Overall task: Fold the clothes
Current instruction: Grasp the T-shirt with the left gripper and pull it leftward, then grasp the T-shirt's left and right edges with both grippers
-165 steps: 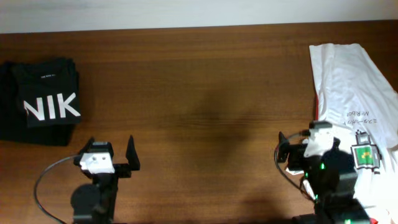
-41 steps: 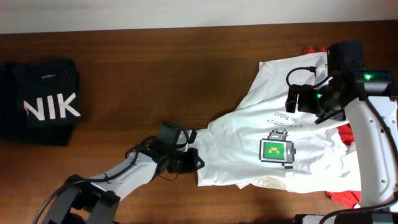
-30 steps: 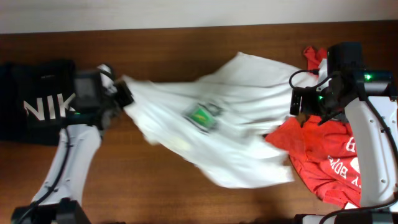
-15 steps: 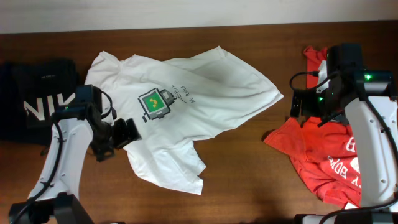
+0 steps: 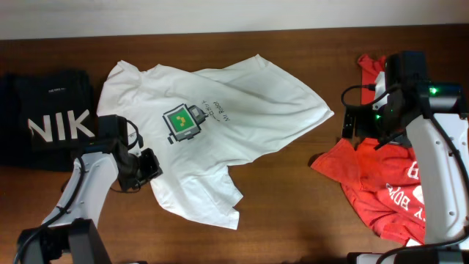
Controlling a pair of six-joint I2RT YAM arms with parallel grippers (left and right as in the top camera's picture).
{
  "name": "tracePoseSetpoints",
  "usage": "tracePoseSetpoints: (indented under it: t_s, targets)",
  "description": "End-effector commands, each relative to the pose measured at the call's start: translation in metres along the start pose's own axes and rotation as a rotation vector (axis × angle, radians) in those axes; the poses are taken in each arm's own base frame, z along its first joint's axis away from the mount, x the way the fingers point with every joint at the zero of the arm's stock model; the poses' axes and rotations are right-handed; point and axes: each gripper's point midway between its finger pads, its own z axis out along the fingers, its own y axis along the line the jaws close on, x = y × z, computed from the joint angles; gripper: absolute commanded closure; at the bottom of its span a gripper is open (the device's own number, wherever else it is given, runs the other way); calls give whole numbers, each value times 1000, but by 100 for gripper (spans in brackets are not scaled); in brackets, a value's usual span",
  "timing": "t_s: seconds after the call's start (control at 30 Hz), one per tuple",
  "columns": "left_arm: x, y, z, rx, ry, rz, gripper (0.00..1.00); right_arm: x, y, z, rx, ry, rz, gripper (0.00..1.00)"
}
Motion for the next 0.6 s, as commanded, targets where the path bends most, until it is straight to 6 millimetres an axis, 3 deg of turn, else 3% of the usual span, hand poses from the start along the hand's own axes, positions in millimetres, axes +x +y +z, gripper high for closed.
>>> tracePoseSetpoints:
  t_s: [0.0,0.1,0.13,0.17,0.23,0.43,0.57]
  targets:
    - [11,3,2,-13,42,-6,58,-3,-4,1,17,0,15,1]
    - [16,3,4,-3,56,-38,61,-1,-4,1,18,8,15,1]
    - [29,-18,7,104,112,-26,60,5,9,2,-59,37,-14,1]
    - [42,-36,10,121,145,39,52,14,40,1,-228,64,-140,1]
    - [48,-40,14,79,147,93,47,26,62,5,-299,93,-239,1]
    - [51,-34,15,23,145,113,47,72,110,41,-345,201,-428,1]
    - [45,1,13,-148,115,61,46,107,140,75,-359,242,-497,1]
